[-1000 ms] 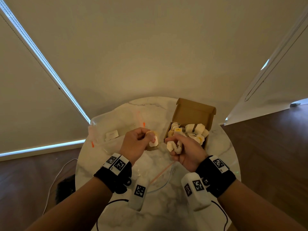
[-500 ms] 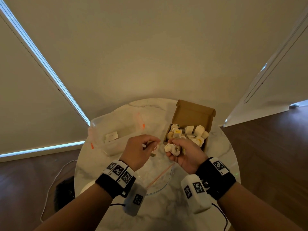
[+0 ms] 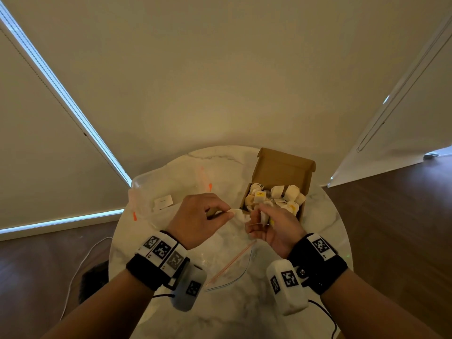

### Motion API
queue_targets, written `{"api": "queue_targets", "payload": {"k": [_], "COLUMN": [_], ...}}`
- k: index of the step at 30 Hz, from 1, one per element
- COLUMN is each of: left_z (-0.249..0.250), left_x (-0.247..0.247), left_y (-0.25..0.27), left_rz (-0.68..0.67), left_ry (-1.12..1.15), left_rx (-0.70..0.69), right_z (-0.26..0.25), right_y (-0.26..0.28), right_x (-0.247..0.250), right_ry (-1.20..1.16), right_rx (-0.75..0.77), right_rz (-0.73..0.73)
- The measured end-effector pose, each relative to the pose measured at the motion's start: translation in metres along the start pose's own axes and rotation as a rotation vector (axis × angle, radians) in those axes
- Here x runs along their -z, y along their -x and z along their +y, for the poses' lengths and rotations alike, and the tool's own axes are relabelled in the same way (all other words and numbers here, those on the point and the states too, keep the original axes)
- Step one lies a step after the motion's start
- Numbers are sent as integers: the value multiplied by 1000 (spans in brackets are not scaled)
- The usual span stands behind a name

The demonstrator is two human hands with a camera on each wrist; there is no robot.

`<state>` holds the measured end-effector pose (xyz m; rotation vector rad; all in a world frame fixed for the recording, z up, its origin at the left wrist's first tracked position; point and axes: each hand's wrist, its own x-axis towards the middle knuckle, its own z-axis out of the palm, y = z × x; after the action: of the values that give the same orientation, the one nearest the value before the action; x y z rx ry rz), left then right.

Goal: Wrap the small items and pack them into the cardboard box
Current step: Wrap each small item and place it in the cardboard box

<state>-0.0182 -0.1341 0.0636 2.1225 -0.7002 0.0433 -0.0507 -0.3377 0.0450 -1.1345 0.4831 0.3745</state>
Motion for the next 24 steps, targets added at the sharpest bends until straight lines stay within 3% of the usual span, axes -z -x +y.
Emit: {"api": "queue_targets", "payload": {"k": [3,6,10,12,19,24], "left_z": [-4,-1,4,6,12,13], "left_x": [9,13,13,13,11,6], "left_y": [-1,-4,-9,-10,-7,-1], "left_rz": [-42,-82,-110,-106,-58,29], "left_ry": [9,-20,-18,1,123,310], "left_rx": [62,103,143,156,237,291], "right_z": [4,1,-6,-2,-3,-4], "right_y": [-8,-8,0,0,0,-1], "right_x": [12,16,2,-3,-8,-7], "right_ry": [120,258,714,822,790,548], "right_rx": [76,228,631,712,780,560], "right_rz": [121,153,-8,-72,-51,-42]}}
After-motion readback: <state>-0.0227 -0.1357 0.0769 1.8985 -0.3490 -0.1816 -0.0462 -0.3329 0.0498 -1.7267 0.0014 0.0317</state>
